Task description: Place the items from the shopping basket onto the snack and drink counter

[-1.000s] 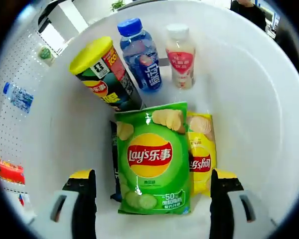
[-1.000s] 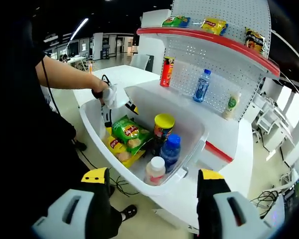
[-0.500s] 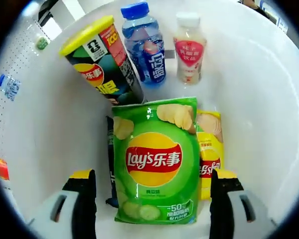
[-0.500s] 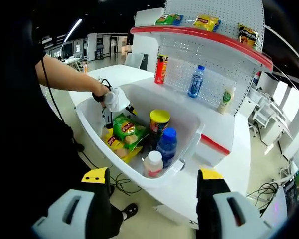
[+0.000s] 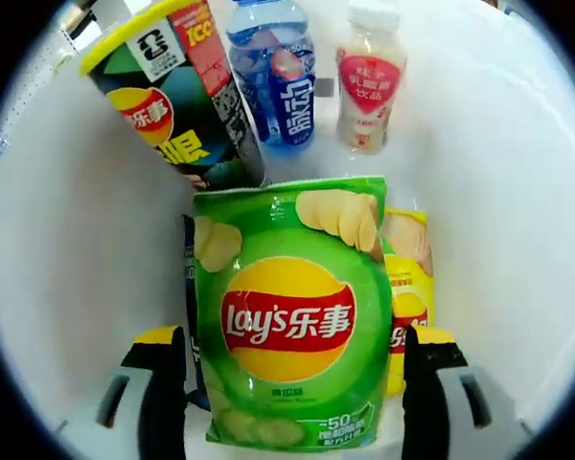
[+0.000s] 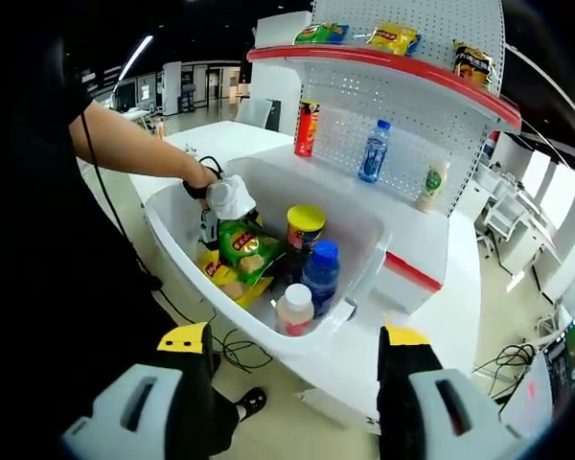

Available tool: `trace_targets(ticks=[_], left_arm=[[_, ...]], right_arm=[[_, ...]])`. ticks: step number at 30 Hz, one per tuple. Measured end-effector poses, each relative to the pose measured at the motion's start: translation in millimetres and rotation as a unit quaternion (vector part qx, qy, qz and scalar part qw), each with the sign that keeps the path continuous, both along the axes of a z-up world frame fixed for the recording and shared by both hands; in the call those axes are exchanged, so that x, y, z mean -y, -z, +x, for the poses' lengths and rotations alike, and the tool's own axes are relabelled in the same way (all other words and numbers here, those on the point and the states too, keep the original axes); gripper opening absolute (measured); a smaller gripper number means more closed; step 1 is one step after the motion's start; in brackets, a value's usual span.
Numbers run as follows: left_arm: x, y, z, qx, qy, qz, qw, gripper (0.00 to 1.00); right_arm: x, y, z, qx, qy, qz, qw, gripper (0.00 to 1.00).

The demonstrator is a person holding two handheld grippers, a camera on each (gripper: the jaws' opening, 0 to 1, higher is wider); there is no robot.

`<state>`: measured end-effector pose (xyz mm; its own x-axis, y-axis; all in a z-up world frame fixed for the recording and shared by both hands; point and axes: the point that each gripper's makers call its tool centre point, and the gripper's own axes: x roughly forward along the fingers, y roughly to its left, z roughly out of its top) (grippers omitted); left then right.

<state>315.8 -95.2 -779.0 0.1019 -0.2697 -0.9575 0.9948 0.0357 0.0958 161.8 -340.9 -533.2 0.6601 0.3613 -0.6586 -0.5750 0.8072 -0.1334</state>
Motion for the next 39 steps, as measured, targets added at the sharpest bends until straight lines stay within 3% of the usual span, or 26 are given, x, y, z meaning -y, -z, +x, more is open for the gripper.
trace_targets(ticks=[11, 25, 39], left_arm=[[6, 8.8, 1.1, -0.038, -0.015, -0.012, 0.9991, 0.93], [6, 5.4, -7.8, -0.064, -0.001, -0.009, 0.9979, 0.75], [7, -7.0, -11.8, -0.049, 0.032, -0.024, 0.9980, 0.61]], right_arm=[[3, -0.1, 0, -0.002, 0.007, -0.003, 1.0000, 0.68], [6, 2.4, 4, -0.007, 0.006, -0.013, 0.9999, 0.65], [6, 2.2, 10, -0.006, 0.002, -0.020, 0.9998, 0.63]])
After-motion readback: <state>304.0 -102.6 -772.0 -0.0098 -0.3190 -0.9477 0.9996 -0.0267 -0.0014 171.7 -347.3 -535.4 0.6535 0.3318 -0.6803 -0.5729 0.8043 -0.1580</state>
